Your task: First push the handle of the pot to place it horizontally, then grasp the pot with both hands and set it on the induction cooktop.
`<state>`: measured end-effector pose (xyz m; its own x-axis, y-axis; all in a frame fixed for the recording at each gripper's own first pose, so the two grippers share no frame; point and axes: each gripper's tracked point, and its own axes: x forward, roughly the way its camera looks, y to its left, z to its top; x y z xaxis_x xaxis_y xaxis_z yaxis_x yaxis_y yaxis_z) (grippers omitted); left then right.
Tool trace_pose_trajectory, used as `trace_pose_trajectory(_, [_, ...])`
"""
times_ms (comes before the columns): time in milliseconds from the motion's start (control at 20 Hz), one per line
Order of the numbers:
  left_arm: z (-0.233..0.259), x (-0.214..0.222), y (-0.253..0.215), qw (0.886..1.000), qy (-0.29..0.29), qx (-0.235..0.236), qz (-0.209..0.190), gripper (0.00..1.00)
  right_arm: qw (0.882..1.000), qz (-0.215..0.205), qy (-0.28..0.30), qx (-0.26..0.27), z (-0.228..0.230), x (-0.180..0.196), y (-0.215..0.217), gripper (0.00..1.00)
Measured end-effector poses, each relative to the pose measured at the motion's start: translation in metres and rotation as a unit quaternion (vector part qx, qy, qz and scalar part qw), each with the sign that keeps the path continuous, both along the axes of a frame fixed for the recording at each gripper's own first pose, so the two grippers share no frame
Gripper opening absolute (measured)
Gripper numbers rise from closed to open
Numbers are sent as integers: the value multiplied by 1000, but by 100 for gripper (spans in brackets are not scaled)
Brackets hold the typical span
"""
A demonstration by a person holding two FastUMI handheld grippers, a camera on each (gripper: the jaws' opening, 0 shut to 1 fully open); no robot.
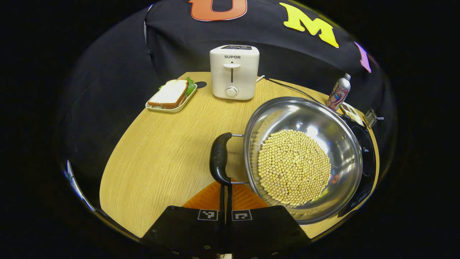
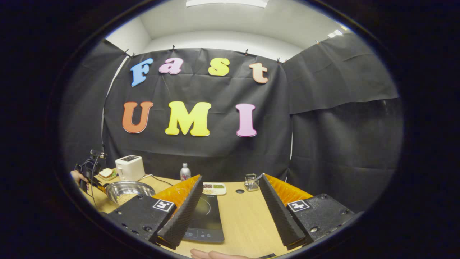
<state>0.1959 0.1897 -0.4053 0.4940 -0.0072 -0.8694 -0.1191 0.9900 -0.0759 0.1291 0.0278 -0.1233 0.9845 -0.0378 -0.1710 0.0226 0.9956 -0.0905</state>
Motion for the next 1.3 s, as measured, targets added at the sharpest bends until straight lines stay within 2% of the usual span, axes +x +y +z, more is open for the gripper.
trace_pose_trajectory(50, [-1,5,2,1000,0,0,1,10,1000,-1,5,-2,-5,5,3,99])
trace_pose_trajectory(100, [-1,8,4,1000,0,2,3,10,1000,0,9,-3,-8,9,8,100])
trace_pose_trajectory(150, [-2,13,6,1000,-1,6,3,0,1000,3,15,-4,-12,13,14,100])
trace_pose_trajectory(400, [-1,29,19,1000,-11,24,4,0,999,7,34,0,-28,26,32,100])
trace_pose_trajectory(450, [-1,29,19,1000,-14,22,5,10,999,8,38,4,-31,28,38,100])
trace_pose_trajectory(500, [4,26,20,1000,-13,21,5,0,999,9,43,10,-33,30,44,99])
trace_pose_trajectory(600, [14,24,27,999,-31,35,7,0,998,21,54,24,-42,33,63,99])
trace_pose_trajectory(650, [23,24,28,998,-47,36,6,11,997,30,61,27,-47,35,73,99])
trace_pose_trajectory(700, [36,20,25,998,-59,29,4,0,997,38,65,26,-53,37,83,99])
trace_pose_trajectory(750, [47,18,20,997,-74,20,2,10,996,48,70,24,-59,38,94,99])
trace_pose_trajectory(900, [73,11,8,994,-112,7,-13,63,992,89,88,30,-81,43,137,99])
trace_pose_trajectory(950, [80,11,6,992,-125,13,-17,73,990,101,98,32,-90,44,151,99])
trace_pose_trajectory(1000, [87,10,2,990,-139,18,-22,89,988,109,107,29,-98,46,164,99])
trace_pose_trajectory(1100, [98,12,-6,986,-164,24,-33,96,986,120,114,15,-111,49,184,99])
trace_pose_trajectory(1300, [95,16,-12,982,-183,26,-37,96,980,133,147,11,-150,56,221,99])
